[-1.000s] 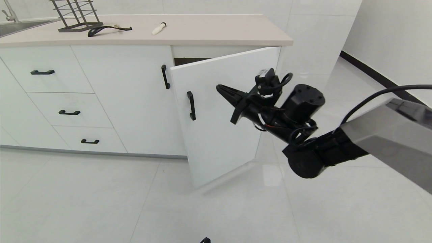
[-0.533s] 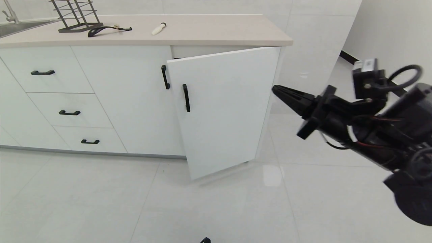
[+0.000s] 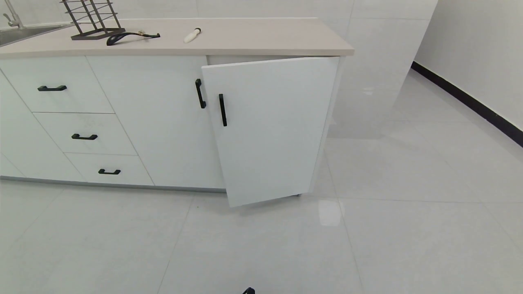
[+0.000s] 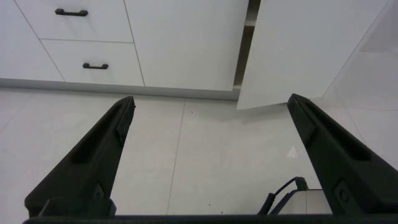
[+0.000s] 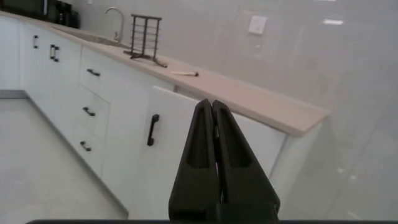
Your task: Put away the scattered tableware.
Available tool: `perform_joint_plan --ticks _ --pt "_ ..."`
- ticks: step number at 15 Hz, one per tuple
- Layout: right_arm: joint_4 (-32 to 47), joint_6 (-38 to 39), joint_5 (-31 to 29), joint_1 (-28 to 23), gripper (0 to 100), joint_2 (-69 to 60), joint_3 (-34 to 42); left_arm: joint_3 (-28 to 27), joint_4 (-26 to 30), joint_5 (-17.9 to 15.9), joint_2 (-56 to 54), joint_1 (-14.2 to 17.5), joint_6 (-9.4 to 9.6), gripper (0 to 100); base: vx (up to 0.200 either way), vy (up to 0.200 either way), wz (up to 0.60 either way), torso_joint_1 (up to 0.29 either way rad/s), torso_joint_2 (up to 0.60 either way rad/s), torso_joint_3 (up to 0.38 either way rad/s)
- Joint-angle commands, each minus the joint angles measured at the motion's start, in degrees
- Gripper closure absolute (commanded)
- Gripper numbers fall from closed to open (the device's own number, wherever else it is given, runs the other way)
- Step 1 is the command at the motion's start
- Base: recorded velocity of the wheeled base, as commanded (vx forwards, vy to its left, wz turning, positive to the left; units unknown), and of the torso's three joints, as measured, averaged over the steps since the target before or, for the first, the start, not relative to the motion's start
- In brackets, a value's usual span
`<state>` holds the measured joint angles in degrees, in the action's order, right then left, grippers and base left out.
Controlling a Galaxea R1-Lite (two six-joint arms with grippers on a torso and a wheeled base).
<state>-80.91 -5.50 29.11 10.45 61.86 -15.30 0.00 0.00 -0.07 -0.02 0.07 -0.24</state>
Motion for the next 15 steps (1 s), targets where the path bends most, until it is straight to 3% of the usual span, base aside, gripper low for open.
perform_joint_plan --ticks 1,2,4,7,11,12,13,15 --pt "4.80 -0.13 0.42 -8.34 100 -21.78 8.80 0.00 0.00 -0.01 0.02 0.01 -0.02 0 0.000 0.000 0.00 0.000 0.00 0.000" --pt "5.32 -0.13 0.42 -8.51 100 -22.48 9.06 0.00 0.00 -0.01 0.02 0.01 -0.02 0 0.000 0.000 0.00 0.000 0.00 0.000" --pt "13.94 -0.13 0.33 -8.87 100 -33.11 14.86 0.00 0.00 0.07 0.02 0.01 -0.02 0 0.000 0.000 0.00 0.000 0.00 0.000" --pt "25.80 -0.13 0.86 -8.95 100 -41.73 15.30 0.00 0.00 0.07 0.02 0.01 -0.02 0 0.000 0.000 0.00 0.000 0.00 0.000" --pt "54.37 -3.03 5.08 -8.25 100 -58.34 15.30 0.00 -0.09 0.07 0.02 0.01 -0.11 0 0.000 0.000 0.00 0.000 0.00 0.000" --pt "54.37 -3.38 5.25 -8.51 100 -57.90 15.30 0.00 -0.09 0.07 0.02 0.01 -0.11 0 0.000 0.000 0.00 0.000 0.00 0.000" --pt "55.60 -2.68 4.55 -8.95 100 -58.08 15.30 0.00 -0.09 0.07 0.02 0.01 -0.11 0 0.000 0.000 0.00 0.000 0.00 0.000" --pt "66.67 1.89 -4.06 -10.89 100 -60.62 15.30 0.00 -0.09 0.16 0.02 0.01 -0.11 0 0.000 0.000 0.00 0.000 0.00 0.000"
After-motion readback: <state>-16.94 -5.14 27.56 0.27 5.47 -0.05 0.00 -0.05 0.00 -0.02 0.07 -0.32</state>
